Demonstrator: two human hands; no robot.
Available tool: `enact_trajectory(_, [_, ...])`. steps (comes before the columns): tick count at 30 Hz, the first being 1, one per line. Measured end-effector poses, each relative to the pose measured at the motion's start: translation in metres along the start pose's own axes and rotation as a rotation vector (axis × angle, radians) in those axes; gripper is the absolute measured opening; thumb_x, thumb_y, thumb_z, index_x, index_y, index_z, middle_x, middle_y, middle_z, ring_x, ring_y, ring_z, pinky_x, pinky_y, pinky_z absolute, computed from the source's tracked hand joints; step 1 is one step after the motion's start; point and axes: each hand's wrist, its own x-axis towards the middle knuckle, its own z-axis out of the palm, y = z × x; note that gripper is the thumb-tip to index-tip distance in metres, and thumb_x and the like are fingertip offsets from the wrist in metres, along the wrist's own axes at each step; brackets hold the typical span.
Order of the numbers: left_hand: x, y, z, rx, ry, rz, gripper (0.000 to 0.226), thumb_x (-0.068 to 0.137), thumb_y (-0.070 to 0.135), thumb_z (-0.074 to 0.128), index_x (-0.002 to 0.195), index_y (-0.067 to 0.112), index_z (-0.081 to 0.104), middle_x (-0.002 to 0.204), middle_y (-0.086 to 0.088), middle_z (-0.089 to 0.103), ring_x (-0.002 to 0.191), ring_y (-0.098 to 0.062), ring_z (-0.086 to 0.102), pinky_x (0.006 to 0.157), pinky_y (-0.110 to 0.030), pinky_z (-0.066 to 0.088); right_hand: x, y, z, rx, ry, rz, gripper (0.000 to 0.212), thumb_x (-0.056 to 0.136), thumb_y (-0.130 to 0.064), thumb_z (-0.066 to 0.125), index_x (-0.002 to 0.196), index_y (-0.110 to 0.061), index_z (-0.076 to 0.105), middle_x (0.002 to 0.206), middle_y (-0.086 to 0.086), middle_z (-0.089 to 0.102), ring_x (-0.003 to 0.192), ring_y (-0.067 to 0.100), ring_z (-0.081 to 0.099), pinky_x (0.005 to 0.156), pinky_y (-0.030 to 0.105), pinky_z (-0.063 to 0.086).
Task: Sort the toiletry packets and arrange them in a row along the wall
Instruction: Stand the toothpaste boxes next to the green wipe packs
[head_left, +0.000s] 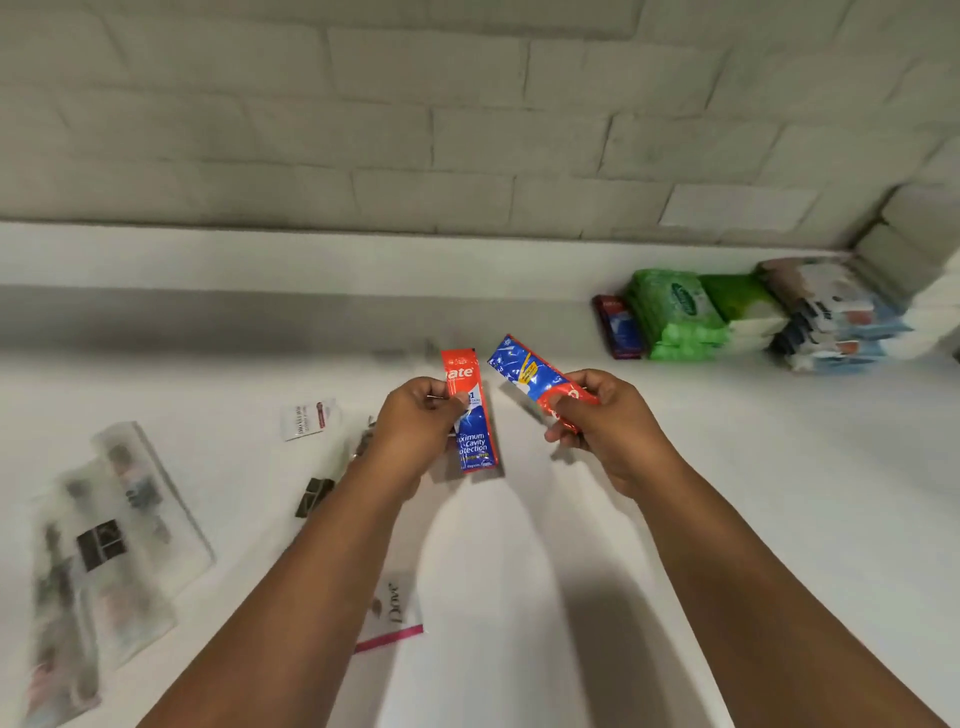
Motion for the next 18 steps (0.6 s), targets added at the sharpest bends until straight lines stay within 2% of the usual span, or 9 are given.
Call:
enact_trajectory(6, [0.016,-0.012,0.083,0.021,-0.072,-0.068,0.014,0.086,0.012,0.068,0.076,0.013,0.059,0.084,-0.015,0.069,0.073,-0.027,0.065,0.078,-0.045,0.056,0.007,0.012,-0.078,-0.081,0.166,-0.03,0.005,0.089,-0.007,0.062,0.093,-0.008,0.061,0.069,0.008,0.065,0.051,0.017,0.064,0.051,0.026,0.045])
enact_trajectory(10, [0.031,-0.008,0.127,0.018,-0.095,-0.067,0.015,0.087,0.007,0.067,0.075,0.011,0.058,0.085,-0.015,0.066,0.067,-0.023,0.064,0.066,-0.036,0.058,0.015,0.019,-0.114,-0.108,0.223,-0.033,0.008,0.085,-0.006,0.065,0.092,-0.006,0.062,0.068,0.01,0.066,0.052,0.018,0.064,0.048,0.026,0.046])
enact_trajectory(12, [0.04,-0.007,0.142,0.008,-0.092,-0.073,0.015,0.087,0.007,0.067,0.076,0.011,0.059,0.086,-0.015,0.066,0.067,-0.021,0.064,0.068,-0.037,0.057,0.02,0.021,-0.126,-0.101,0.248,-0.041,0.007,0.085,-0.005,0.064,0.091,-0.005,0.062,0.066,0.008,0.066,0.051,0.016,0.063,0.049,0.027,0.046])
enact_trajectory(15, [0.051,-0.005,0.159,0.0,-0.088,-0.071,0.014,0.088,0.008,0.067,0.077,0.011,0.059,0.084,-0.012,0.066,0.068,-0.019,0.064,0.07,-0.036,0.056,0.031,0.021,-0.139,-0.041,0.283,-0.067,0.007,0.084,-0.004,0.066,0.091,-0.004,0.066,0.062,0.005,0.063,0.049,0.012,0.056,0.052,0.03,0.043])
enact_trajectory(18, [0.059,-0.004,0.168,0.01,-0.079,-0.057,0.013,0.088,0.01,0.066,0.077,0.012,0.059,0.084,-0.01,0.067,0.071,-0.019,0.065,0.073,-0.037,0.057,0.043,0.019,-0.148,0.066,0.318,-0.07,0.001,0.084,-0.008,0.068,0.085,-0.008,0.069,0.067,0.01,0.055,0.06,0.019,0.043,0.054,0.028,0.034])
